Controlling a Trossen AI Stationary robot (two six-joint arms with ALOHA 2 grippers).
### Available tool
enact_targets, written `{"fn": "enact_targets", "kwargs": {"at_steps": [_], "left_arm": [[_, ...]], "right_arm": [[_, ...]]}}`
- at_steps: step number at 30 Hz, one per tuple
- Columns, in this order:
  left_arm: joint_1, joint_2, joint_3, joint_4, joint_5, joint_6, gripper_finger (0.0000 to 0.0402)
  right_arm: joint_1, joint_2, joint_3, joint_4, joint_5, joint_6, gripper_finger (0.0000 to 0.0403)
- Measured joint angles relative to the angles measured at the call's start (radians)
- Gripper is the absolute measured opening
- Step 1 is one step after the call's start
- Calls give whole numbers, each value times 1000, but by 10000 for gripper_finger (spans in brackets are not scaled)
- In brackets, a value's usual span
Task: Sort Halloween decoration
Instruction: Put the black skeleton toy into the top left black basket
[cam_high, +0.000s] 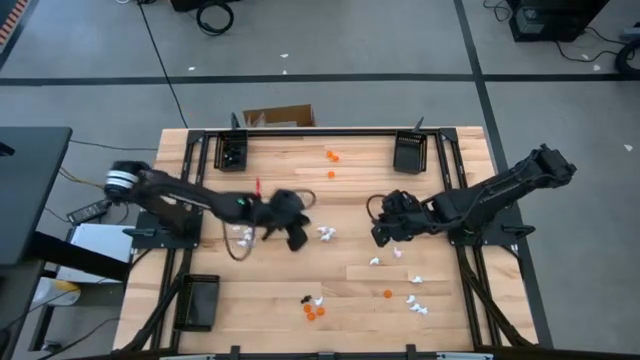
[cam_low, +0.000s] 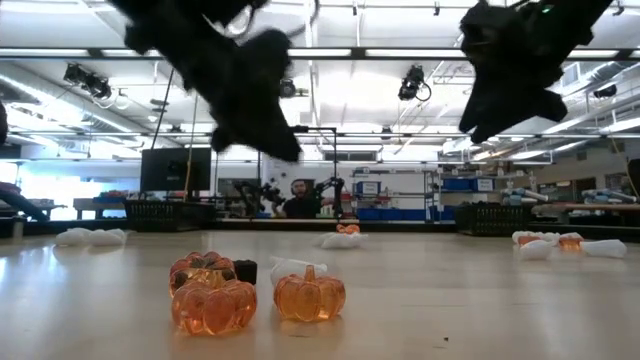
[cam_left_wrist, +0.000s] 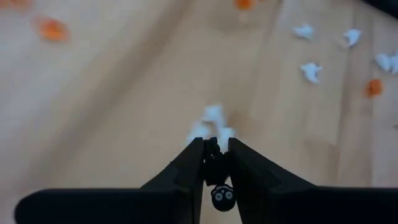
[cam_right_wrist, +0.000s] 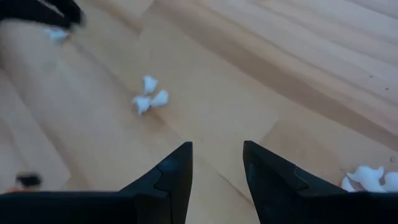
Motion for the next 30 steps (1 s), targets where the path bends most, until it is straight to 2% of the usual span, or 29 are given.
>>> {"fn": "enact_targets", "kwargs": {"at_steps": [4, 8, 11, 15, 21, 24, 27, 30], "left_arm": [[131, -140, 1, -206, -10, 128, 76], [310, -234, 2, -336, -14, 236, 77], [463, -254, 2, -399, -22, 293, 77], [657, -255, 2, -462, -85, 291, 77], [871, -246, 0, -458, -96, 272, 84], [948, -227, -11, -437, -31, 322, 108], [1018, -196, -19, -428, 61, 336, 149], [1061, -155, -19, -432, 87, 325, 195]], "right_arm": [[-36, 0, 0, 36, -2, 66, 149], [-60, 0, 0, 95, -4, 92, 149], [-69, 0, 0, 132, -4, 116, 149], [-70, 0, 0, 151, -4, 138, 149], [-71, 0, 0, 144, 5, 223, 149], [-73, 0, 0, 144, 11, 227, 149], [-73, 0, 0, 147, 12, 270, 149], [-73, 0, 0, 147, 13, 290, 149]]}}
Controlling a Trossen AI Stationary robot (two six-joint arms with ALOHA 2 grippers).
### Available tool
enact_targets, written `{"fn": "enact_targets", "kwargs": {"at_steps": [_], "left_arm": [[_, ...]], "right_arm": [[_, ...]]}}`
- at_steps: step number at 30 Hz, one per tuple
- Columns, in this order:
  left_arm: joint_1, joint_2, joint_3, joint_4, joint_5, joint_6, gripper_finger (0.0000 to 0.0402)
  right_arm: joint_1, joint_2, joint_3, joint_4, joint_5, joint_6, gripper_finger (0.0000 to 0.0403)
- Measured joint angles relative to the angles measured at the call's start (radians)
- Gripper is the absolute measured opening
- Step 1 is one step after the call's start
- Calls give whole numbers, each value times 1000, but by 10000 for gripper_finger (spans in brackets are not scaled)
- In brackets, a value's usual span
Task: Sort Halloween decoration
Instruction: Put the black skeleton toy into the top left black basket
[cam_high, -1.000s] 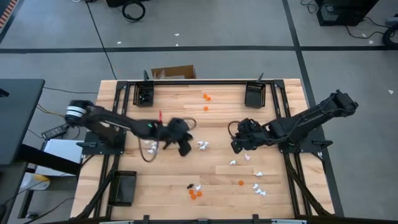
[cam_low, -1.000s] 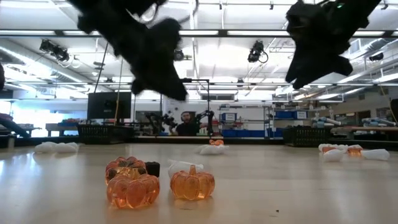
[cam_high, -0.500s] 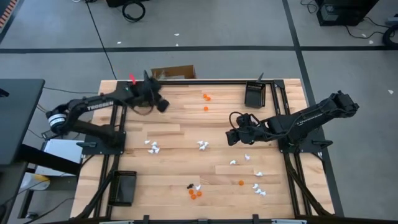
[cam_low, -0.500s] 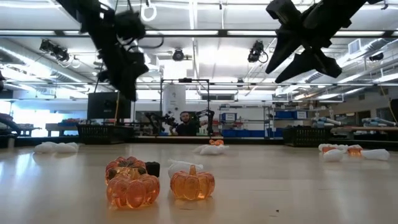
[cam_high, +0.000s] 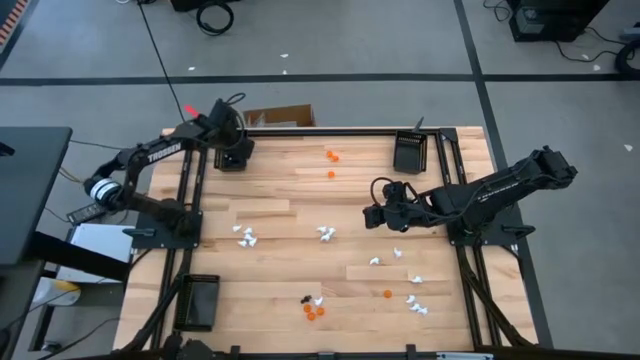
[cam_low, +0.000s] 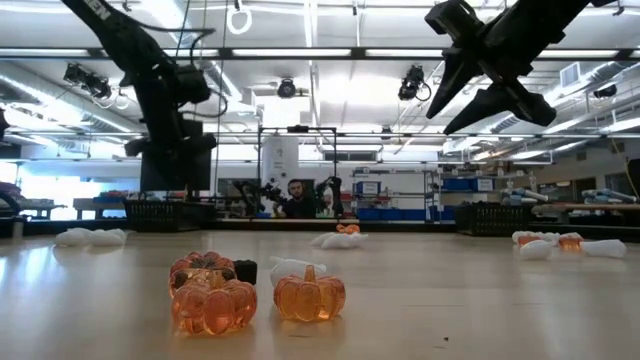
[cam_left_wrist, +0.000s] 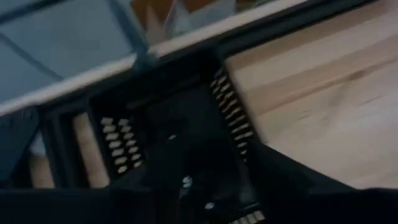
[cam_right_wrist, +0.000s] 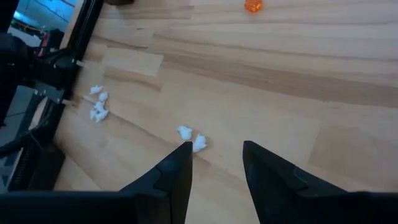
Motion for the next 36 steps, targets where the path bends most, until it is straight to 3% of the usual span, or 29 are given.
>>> {"fn": "enact_targets", "kwargs": {"at_steps": [3, 7, 14, 16, 23, 30, 36], "left_arm": [[12, 9, 0, 4, 66, -3, 226], [-43, 9, 0, 35, 222, -29, 235], [-292, 9, 0, 182, 372, -152, 205], [-382, 9, 0, 241, 379, -207, 198], [-672, 8, 1, 399, 377, -185, 194], [-962, 9, 1, 384, 372, -114, 194], [-1233, 110, 1, 428, 342, -36, 194]], "right_arm": [[0, 0, 0, -1, 2, 15, 149], [0, 0, 0, -44, -5, 24, 149], [-45, 0, 0, -299, -5, 285, 145], [-71, 0, 0, -308, -5, 295, 144], [-128, -3, 22, -288, 2, 106, 144], [-159, -3, 27, -287, -25, -49, 144], [-174, -3, 27, -281, -70, -188, 144]]}}
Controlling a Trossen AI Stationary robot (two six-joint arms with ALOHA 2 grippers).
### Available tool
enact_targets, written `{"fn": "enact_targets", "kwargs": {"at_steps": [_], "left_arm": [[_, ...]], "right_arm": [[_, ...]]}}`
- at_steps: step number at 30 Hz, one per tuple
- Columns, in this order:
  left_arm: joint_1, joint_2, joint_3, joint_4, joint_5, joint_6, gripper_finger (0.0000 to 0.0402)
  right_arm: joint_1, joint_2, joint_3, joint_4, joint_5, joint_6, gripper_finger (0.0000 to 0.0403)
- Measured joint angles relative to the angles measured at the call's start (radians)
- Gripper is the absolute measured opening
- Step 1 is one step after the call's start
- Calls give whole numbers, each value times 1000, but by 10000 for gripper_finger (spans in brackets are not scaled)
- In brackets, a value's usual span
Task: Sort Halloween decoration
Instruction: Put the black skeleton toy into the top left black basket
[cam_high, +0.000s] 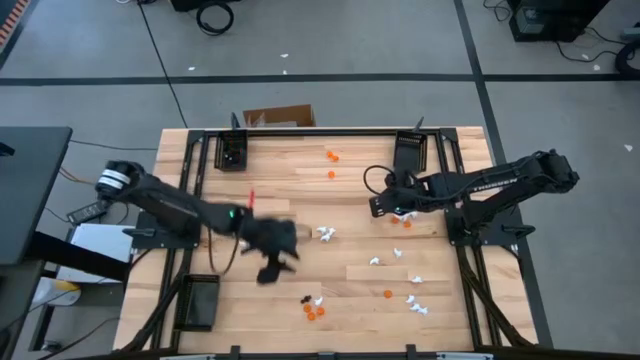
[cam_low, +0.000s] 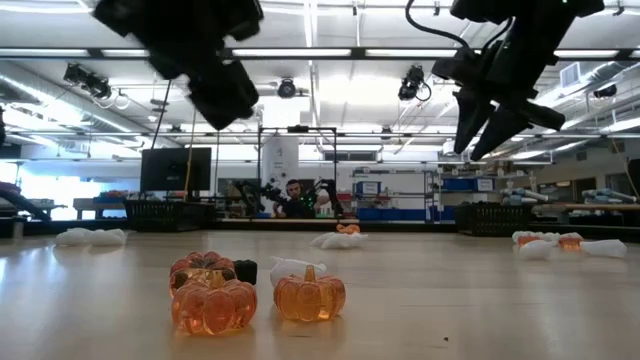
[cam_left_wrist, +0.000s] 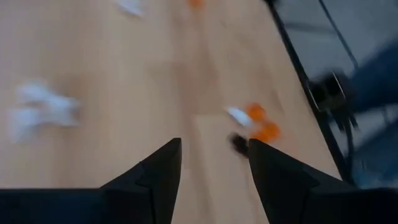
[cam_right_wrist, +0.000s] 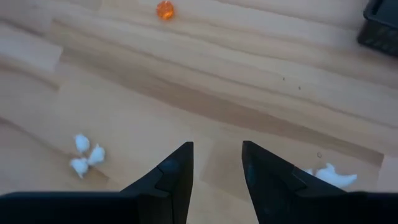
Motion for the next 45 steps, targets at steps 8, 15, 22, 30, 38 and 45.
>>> {"fn": "enact_targets", "kwargs": {"at_steps": [8, 15, 22, 30, 38, 45], "left_arm": [[-182, 199, 1, 221, -141, -230, 194], [-231, 335, 2, 416, -261, -332, 194], [-261, 435, 7, 427, -279, -341, 194], [-263, 466, 14, 443, -317, -364, 192], [-275, 465, 16, 344, -355, -382, 124], [-289, 465, 16, 327, -323, -370, 59]], "right_arm": [[0, 0, 0, -4, -42, -116, 144], [0, 0, 0, -13, -44, -214, 144], [-1, 1, 0, -27, -61, -258, 144], [21, 1, 0, -41, -82, -280, 144], [57, 1, 0, -44, -82, -276, 144], [94, 1, 0, -75, -43, -219, 144]]}}
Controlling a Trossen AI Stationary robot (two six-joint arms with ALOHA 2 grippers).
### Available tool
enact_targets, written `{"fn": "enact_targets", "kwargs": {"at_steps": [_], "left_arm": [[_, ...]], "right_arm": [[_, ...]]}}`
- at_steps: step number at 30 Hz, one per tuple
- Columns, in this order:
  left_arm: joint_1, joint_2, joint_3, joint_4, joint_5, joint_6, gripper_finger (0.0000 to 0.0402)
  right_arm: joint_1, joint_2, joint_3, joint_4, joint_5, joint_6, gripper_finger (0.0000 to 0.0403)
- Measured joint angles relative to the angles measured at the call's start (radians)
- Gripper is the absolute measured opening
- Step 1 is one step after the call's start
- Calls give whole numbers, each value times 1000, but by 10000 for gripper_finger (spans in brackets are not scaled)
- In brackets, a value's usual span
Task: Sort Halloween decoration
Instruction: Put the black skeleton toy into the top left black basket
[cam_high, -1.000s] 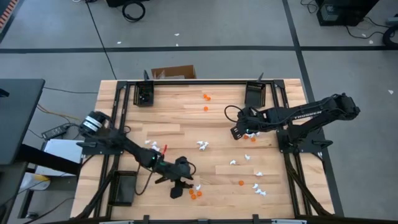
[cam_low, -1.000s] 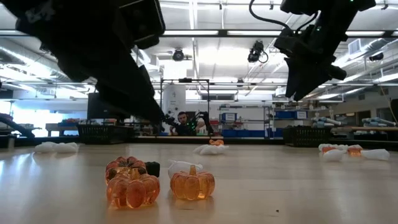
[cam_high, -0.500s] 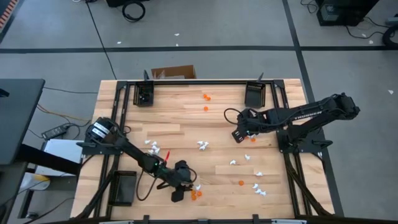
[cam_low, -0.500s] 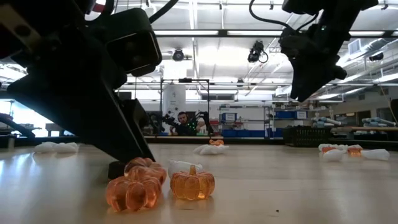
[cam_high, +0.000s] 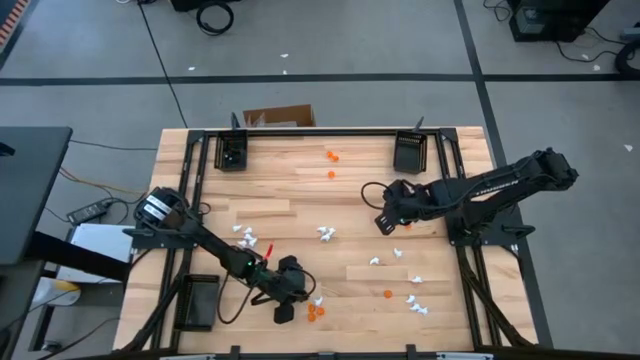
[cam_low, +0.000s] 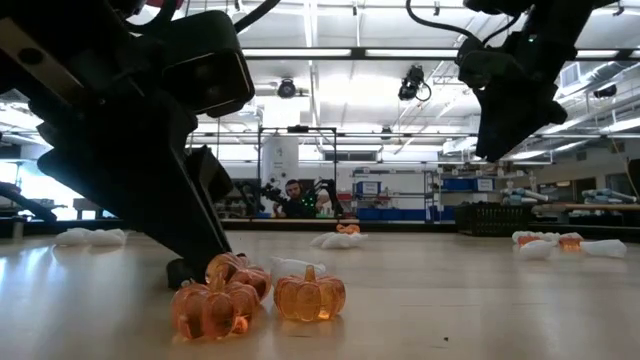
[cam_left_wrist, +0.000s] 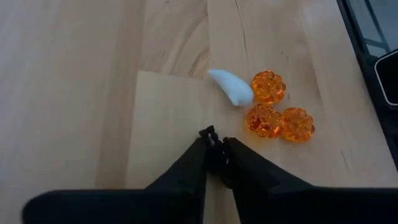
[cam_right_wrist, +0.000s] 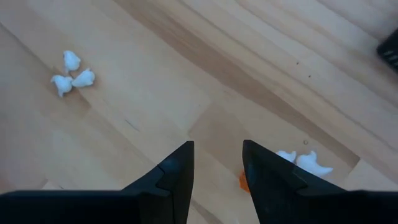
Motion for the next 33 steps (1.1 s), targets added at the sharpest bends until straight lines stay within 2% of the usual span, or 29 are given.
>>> {"fn": "enact_targets", "kwargs": {"at_steps": [8, 16, 20, 23, 26, 33], "left_arm": [[48, -62, -12, 6, 53, -53, 34], [178, -272, -14, -222, 32, -55, 17], [270, -385, -14, -338, 35, -52, 5], [329, -452, -11, -379, 92, 50, 6], [330, -479, -10, -413, 163, 197, 26], [221, -376, -19, -417, 164, 503, 120]], "right_arm": [[20, 0, 0, -17, 21, 30, 144], [11, 0, 0, -17, 64, 59, 144], [5, 0, 0, -18, 64, 129, 144], [6, 0, 0, -13, 62, 195, 144], [6, 0, 0, -7, 52, 236, 144], [4, 0, -1, -4, 69, 245, 144]]}}
